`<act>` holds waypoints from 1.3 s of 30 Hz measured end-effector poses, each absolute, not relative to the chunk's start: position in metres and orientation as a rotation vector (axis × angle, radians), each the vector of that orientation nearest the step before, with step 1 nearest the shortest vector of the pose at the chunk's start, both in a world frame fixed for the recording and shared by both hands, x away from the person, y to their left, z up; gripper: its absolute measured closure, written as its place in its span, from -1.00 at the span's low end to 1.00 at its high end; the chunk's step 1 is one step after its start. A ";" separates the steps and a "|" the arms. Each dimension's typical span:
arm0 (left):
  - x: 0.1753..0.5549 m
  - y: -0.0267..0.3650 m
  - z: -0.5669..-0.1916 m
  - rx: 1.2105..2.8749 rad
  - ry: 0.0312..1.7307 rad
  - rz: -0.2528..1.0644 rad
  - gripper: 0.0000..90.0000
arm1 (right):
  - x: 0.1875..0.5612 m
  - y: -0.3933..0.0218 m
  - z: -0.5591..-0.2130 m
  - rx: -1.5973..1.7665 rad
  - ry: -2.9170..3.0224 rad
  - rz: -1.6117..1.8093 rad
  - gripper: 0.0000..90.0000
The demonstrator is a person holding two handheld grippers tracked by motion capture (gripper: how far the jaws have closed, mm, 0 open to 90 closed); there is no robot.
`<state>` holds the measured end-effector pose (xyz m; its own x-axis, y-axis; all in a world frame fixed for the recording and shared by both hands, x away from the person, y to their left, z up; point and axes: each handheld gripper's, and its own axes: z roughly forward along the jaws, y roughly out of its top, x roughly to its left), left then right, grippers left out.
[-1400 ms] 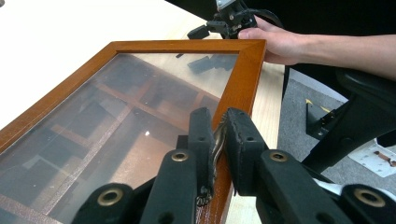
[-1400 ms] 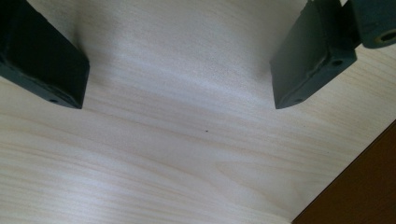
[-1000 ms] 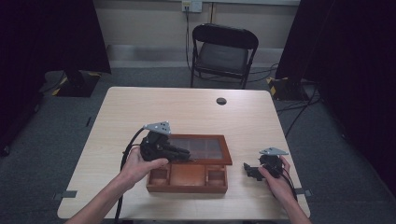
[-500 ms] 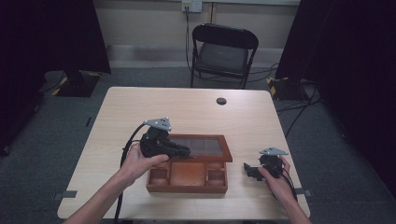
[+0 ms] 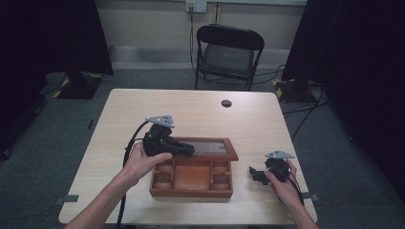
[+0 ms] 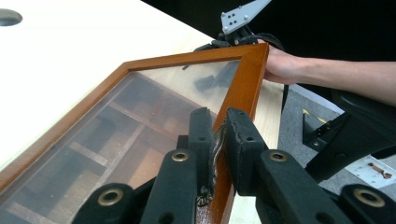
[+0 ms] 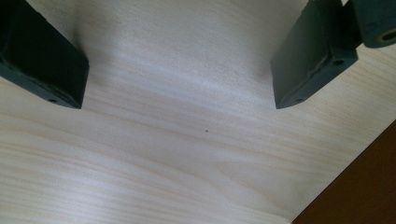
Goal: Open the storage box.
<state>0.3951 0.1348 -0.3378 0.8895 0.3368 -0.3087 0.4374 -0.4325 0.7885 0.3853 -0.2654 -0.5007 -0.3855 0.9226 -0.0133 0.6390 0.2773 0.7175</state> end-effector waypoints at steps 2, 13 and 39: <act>0.396 0.135 -0.337 2.057 0.561 -0.131 0.80 | 0.385 -0.265 -0.501 1.405 2.123 0.887 -0.93; 0.399 0.135 -0.335 2.058 0.554 -0.134 0.80 | 0.385 -0.265 -0.501 1.405 2.123 0.887 -0.93; 0.406 0.135 -0.328 2.052 0.552 -0.125 0.81 | 0.385 -0.265 -0.501 1.406 2.121 0.884 -0.93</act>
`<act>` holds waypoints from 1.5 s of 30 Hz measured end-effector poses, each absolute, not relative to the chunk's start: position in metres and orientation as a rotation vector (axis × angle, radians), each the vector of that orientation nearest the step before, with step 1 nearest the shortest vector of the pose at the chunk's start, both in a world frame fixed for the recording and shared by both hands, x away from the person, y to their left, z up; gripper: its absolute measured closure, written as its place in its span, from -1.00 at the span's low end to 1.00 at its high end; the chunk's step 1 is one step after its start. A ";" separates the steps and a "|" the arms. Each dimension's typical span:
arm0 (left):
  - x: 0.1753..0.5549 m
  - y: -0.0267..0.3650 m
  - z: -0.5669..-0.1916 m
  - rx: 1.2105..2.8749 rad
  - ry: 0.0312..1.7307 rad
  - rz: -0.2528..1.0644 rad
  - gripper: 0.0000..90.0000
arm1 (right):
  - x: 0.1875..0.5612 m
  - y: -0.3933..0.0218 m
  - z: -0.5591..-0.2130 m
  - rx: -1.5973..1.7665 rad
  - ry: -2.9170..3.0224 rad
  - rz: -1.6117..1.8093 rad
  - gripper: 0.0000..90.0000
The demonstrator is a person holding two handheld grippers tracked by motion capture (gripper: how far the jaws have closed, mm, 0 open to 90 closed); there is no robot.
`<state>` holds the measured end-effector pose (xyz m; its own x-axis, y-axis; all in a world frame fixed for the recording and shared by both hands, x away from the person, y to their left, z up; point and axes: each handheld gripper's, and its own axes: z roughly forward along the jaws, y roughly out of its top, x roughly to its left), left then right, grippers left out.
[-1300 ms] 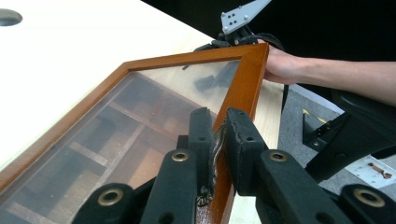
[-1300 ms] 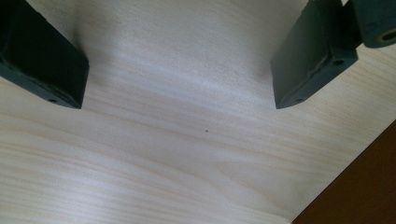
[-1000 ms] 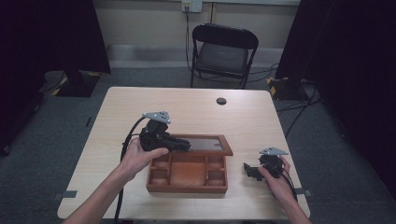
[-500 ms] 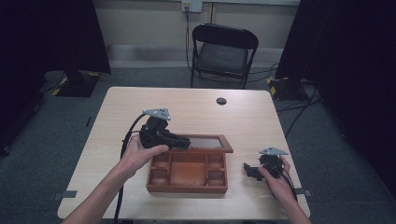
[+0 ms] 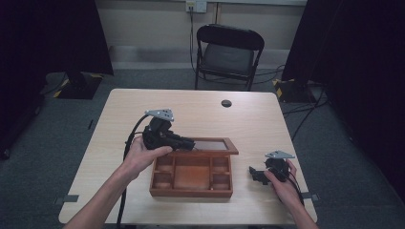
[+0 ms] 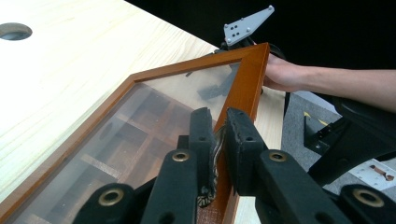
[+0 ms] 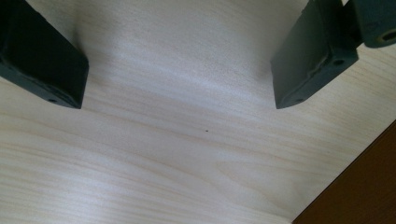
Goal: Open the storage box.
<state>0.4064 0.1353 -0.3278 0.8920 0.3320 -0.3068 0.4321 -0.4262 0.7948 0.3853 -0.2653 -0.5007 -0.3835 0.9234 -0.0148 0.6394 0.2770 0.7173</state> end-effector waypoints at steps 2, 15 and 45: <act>0.407 0.135 -0.326 2.059 0.555 -0.117 0.81 | 0.385 -0.265 -0.501 1.406 2.121 0.885 -0.93; 0.409 0.134 -0.323 2.059 0.552 -0.109 0.81 | 0.385 -0.265 -0.501 1.406 2.120 0.884 -0.93; 0.425 0.135 -0.314 2.038 0.557 -0.123 0.82 | 0.385 -0.264 -0.501 1.411 2.115 0.883 -0.94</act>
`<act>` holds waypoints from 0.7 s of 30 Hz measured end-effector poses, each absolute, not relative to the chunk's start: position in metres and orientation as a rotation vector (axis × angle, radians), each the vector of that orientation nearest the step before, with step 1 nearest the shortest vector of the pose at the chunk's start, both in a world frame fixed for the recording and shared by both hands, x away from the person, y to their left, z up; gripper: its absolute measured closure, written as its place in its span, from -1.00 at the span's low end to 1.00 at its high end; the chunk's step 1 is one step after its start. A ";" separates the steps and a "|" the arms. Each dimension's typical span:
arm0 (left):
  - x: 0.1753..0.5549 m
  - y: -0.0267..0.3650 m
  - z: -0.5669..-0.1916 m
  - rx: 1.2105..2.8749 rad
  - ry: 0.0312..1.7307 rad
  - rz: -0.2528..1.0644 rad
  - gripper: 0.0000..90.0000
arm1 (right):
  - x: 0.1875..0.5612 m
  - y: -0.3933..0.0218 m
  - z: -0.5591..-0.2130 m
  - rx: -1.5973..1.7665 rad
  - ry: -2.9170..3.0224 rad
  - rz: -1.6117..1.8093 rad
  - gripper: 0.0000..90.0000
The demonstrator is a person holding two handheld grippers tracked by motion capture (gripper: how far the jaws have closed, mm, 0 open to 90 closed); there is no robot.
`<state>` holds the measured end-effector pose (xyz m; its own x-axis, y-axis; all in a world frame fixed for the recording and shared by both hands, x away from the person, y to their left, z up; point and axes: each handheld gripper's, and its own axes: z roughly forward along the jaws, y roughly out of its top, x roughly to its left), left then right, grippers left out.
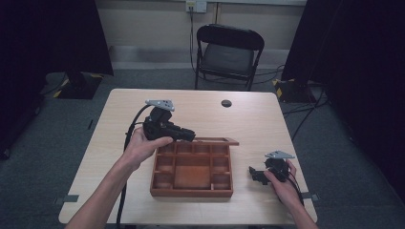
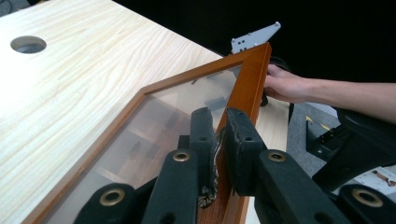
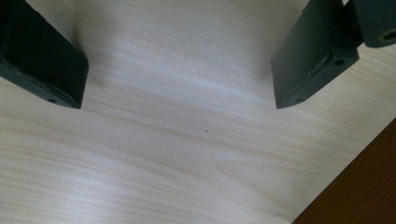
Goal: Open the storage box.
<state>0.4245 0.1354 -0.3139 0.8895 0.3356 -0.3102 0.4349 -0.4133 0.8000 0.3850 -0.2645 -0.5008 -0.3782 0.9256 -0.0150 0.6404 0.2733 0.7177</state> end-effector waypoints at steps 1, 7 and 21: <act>0.425 0.136 -0.314 2.034 0.560 -0.123 0.82 | 0.385 -0.264 -0.501 1.411 2.116 0.884 -0.94; 0.427 0.135 -0.312 2.040 0.565 -0.128 0.82 | 0.385 -0.264 -0.501 1.411 2.116 0.883 -0.94; 0.436 0.136 -0.307 2.037 0.572 -0.134 0.82 | 0.385 -0.264 -0.501 1.416 2.117 0.885 -0.94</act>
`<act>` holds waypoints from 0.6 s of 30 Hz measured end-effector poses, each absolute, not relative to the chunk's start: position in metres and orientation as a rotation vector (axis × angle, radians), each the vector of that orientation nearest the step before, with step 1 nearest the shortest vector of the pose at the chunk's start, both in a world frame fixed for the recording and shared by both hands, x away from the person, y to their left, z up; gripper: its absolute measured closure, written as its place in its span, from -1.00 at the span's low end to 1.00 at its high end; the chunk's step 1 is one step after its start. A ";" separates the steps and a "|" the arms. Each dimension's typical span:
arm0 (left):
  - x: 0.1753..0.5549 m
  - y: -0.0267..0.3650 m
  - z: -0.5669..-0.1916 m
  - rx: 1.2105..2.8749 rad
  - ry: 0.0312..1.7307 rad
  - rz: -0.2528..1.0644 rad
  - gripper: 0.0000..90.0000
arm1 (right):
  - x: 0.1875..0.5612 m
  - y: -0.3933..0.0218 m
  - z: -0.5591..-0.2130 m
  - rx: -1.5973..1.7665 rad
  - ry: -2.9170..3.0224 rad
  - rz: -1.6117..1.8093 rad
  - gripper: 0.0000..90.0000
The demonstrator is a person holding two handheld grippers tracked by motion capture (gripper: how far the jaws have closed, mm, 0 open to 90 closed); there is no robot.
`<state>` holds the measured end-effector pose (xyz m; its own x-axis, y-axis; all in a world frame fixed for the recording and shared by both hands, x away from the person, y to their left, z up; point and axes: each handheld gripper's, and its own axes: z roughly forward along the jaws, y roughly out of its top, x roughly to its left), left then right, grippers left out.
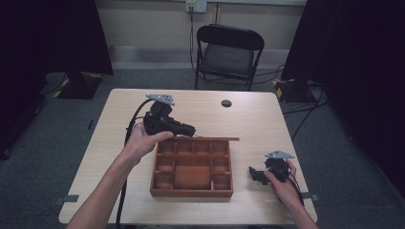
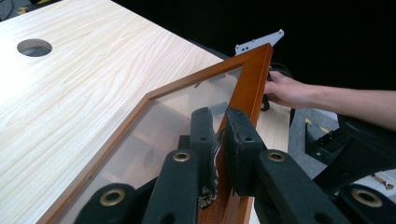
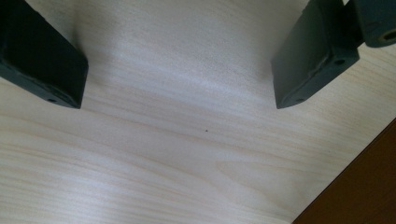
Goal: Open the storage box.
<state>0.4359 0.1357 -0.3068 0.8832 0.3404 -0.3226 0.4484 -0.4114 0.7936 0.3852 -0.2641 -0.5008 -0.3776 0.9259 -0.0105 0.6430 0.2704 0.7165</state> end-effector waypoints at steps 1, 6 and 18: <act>0.436 0.135 -0.306 2.039 0.573 -0.128 0.83 | 0.385 -0.264 -0.501 1.418 2.116 0.884 -0.94; 0.436 0.135 -0.306 2.038 0.572 -0.124 0.83 | 0.385 -0.264 -0.501 1.417 2.117 0.885 -0.94; 0.436 0.135 -0.307 2.032 0.570 -0.123 0.83 | 0.385 -0.264 -0.501 1.417 2.117 0.884 -0.94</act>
